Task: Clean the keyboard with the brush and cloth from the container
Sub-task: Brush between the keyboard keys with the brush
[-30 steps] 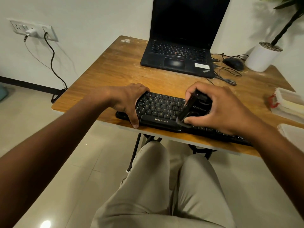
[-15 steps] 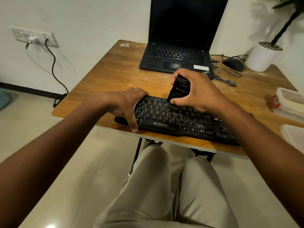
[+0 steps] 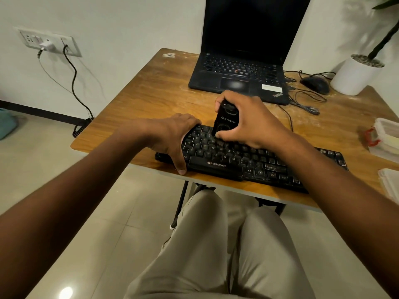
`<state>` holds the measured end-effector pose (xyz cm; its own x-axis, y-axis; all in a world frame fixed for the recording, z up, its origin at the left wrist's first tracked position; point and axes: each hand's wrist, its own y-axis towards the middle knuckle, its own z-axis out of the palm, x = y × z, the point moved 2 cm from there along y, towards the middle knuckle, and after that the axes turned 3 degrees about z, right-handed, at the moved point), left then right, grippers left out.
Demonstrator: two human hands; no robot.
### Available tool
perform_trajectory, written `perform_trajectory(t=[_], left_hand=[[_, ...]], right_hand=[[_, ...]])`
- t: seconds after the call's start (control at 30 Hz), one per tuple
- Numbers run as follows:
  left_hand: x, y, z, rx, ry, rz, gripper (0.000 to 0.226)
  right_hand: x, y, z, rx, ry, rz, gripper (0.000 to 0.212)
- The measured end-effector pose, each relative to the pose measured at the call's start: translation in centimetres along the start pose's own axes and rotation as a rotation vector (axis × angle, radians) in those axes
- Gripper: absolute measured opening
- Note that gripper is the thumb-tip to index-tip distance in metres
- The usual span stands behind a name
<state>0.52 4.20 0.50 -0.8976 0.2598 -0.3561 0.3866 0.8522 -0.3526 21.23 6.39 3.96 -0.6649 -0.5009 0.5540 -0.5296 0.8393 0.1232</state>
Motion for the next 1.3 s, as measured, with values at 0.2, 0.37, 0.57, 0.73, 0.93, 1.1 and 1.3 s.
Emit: perform_trajectory(t=[0.2, 0.37, 0.57, 0.73, 0.93, 1.1, 1.3], left_hand=[[0.0, -0.1, 0.0, -0.005, 0.013, 0.014, 0.134], [-0.1, -0.1, -0.1, -0.007, 0.019, 0.010, 0.134], [-0.1, -0.2, -0.2, 0.005, 0.011, 0.006, 0.135], [-0.1, -0.1, -0.1, 0.000, 0.001, 0.012, 0.133], [-0.1, 0.0, -0.1, -0.006, 0.023, 0.009, 0.134], [-0.2, 0.0, -0.2, 0.002, 0.028, 0.006, 0.134], [-0.1, -0.1, -0.1, 0.000, 0.026, 0.008, 0.135]], right_hand=[[1.5, -1.7, -0.6, -0.026, 0.063, 0.013, 0.056], [0.8, -1.6, 0.6, 0.032, 0.001, 0.050, 0.055], [-1.0, 1.8, -1.0, -0.125, -0.033, 0.091, 0.057], [0.4, 0.2, -1.2, 0.023, 0.032, 0.002, 0.056], [-0.1, 0.5, 0.1, 0.122, -0.006, -0.018, 0.053], [-0.8, 2.3, -0.1, -0.022, -0.010, 0.013, 0.056], [0.9, 0.9, -0.4, 0.050, 0.020, -0.063, 0.053]])
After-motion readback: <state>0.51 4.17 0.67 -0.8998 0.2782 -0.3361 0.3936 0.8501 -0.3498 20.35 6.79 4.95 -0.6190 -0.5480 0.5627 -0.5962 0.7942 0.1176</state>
